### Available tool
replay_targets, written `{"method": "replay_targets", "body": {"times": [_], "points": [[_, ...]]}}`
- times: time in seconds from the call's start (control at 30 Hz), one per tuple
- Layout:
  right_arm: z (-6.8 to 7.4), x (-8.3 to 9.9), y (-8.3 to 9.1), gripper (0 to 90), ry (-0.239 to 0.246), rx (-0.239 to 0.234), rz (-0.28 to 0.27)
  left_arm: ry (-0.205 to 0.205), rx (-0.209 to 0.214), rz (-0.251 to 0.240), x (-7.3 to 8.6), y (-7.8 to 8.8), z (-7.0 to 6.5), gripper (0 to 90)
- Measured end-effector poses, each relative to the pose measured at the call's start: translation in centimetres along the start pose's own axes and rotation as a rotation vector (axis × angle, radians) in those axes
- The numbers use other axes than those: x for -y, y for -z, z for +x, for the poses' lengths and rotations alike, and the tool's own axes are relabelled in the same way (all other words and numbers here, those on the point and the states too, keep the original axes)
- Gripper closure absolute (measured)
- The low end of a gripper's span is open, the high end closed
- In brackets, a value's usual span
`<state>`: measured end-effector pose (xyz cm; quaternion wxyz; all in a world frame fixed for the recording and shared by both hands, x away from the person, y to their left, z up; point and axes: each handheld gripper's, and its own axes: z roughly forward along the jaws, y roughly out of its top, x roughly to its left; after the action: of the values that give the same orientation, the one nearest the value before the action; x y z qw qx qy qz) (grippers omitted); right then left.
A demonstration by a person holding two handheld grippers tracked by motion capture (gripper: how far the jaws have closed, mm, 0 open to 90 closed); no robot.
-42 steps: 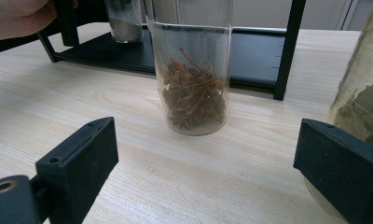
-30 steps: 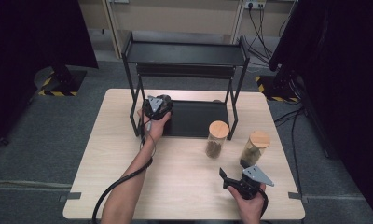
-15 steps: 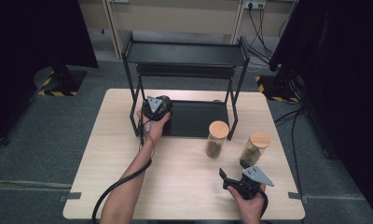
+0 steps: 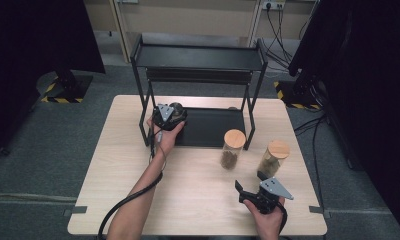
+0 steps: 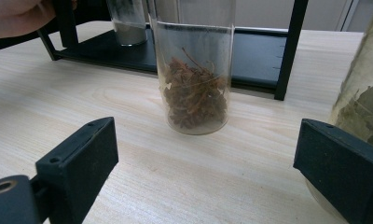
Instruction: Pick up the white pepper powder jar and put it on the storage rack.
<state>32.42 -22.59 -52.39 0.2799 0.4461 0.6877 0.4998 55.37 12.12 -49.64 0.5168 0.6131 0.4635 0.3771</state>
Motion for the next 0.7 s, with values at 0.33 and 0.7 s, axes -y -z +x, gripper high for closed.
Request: {"method": "replay_targets", "body": {"times": [0.33, 0.7], "points": [[0.0, 0.0, 0.0, 6.5, 0.0, 0.0, 0.001, -0.002, 0.011, 0.007, -0.3, 0.8, -0.5, 14.9], [0.0, 0.0, 0.0, 6.5, 0.001, 0.0, 0.002, 0.002, 0.012, 0.003, -0.6, 2.0, -0.6, 13.8]]}}
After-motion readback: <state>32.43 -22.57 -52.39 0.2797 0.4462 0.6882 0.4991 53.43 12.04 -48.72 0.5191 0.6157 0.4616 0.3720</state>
